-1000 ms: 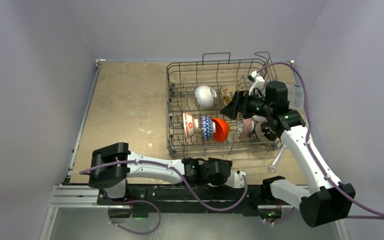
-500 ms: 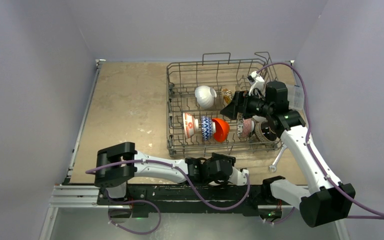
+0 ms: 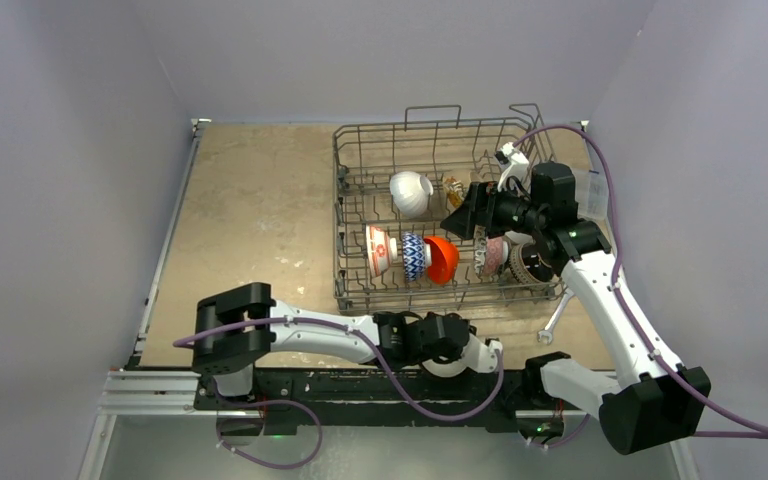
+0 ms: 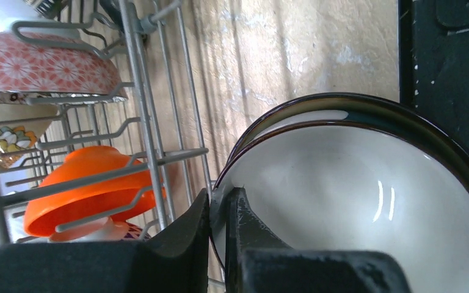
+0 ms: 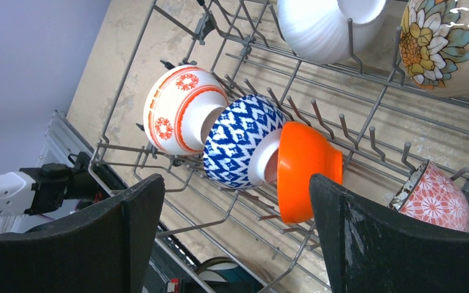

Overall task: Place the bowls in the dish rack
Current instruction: Pick up the bowl from the center of the board.

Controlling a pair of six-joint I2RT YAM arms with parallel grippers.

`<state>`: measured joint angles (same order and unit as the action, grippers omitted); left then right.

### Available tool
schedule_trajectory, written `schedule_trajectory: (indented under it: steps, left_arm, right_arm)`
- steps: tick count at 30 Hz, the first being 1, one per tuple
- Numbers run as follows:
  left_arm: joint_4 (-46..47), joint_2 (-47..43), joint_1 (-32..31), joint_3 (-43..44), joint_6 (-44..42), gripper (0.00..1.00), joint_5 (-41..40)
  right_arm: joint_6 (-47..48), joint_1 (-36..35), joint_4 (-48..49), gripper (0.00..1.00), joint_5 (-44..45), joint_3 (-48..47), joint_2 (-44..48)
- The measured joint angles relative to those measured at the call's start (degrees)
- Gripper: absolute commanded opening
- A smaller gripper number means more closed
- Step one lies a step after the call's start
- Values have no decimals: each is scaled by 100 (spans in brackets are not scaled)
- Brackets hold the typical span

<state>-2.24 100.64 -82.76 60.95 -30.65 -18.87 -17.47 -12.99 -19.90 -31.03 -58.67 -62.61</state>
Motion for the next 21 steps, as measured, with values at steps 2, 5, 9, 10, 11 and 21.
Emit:
schedule_trajectory:
  steps: [2,5,9,10,11,21]
  left_arm:
    - [-4,-59,-13,35,0,0,15]
    - [-55,-173,-13,35,7,0,22]
    - [-199,-341,-22,24,50,0,22]
    - [-232,-400,-26,9,92,0,24]
    - [-256,-463,-28,-15,109,0,24]
    - [-133,-1541,-11,-660,492,0,-2]
  right_arm:
    - [0,0,-2,90,0,0,0]
    - [0,0,-15,90,0,0,2]
    - [0,0,-55,90,0,0,2]
    - [0,0,-61,90,0,0,4]
    - [4,0,-74,90,0,0,7]
    - [63,0,-131,94,-2,0,205]
